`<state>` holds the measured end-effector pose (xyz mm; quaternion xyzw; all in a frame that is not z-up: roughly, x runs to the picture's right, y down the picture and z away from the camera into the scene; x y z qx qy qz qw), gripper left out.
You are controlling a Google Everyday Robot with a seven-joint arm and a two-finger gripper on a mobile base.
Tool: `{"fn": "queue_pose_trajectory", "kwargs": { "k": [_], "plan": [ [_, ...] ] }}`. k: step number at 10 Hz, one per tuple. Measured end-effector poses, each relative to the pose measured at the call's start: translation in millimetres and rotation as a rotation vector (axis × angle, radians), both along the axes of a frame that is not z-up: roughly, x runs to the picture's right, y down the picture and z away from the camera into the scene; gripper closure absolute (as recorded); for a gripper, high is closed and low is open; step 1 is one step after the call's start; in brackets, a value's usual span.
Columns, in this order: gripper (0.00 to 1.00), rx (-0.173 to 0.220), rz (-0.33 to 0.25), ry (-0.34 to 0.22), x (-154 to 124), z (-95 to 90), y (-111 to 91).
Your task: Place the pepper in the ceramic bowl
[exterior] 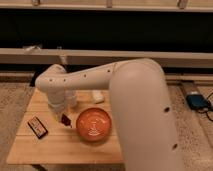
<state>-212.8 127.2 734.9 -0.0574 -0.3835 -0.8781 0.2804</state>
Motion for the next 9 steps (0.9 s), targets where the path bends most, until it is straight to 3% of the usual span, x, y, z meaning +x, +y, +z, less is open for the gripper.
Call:
{"fn": "queue_pose_trajectory", "kwargs": {
  "k": [3,6,9],
  "plan": [
    [1.00,-0.009,0.056,0.016,39.4,6.2,-29.4],
    [0.98,-0.043,0.140,0.085,95.0,40.5,-25.9],
    [0.69,-0.086,0.188,0.140,132.3,75.4,7.0]
  ]
}}
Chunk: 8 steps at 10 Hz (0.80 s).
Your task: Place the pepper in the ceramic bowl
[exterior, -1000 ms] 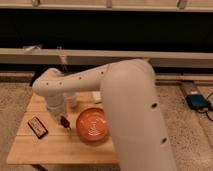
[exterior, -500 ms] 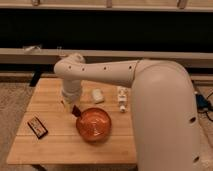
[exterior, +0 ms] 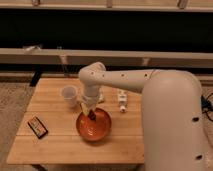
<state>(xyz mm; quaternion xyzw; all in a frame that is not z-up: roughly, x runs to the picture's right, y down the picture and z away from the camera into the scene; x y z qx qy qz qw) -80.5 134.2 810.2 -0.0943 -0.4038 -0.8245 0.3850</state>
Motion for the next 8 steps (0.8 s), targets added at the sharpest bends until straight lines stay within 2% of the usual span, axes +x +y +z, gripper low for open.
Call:
{"fn": "queue_pose_trajectory", "kwargs": {
  "k": [1,5,8],
  "plan": [
    [0.57,-0.006,0.016,0.013,13.0,5.7,6.1],
    [0.21,-0.015,0.047,0.028,29.4,5.2,6.3],
    [0.20,-0.011,0.060,0.030,34.6,2.7,2.9]
  ]
}}
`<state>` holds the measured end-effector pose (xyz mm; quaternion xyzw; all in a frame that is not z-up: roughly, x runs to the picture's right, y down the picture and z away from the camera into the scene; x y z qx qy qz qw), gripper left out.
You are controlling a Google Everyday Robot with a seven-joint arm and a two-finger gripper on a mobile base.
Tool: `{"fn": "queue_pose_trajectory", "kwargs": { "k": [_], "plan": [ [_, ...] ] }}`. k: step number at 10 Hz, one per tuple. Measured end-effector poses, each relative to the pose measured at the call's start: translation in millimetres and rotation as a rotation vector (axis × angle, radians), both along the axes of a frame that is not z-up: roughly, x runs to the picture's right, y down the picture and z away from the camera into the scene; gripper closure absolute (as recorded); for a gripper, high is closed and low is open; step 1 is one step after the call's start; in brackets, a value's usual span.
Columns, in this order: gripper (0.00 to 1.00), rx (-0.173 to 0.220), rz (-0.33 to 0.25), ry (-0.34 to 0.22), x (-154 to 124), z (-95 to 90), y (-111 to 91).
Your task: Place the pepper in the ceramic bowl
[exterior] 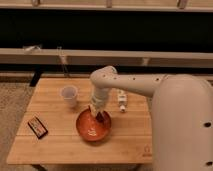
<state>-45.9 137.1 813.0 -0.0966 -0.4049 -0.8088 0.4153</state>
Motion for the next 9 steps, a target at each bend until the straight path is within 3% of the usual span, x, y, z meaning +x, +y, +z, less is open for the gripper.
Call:
{"fn": "queue_pose_trajectory", "kwargs": {
  "k": [2,5,9],
  "plan": [
    [0.20,0.024,0.007,-0.016,-1.2,-7.5,-9.7],
    [0.20,0.089,-0.015,-0.064,-7.4,-33.9,-36.1],
    [0.20,0.088,-0.024,-0.066,-7.9,-36.1,-36.0]
  ]
}}
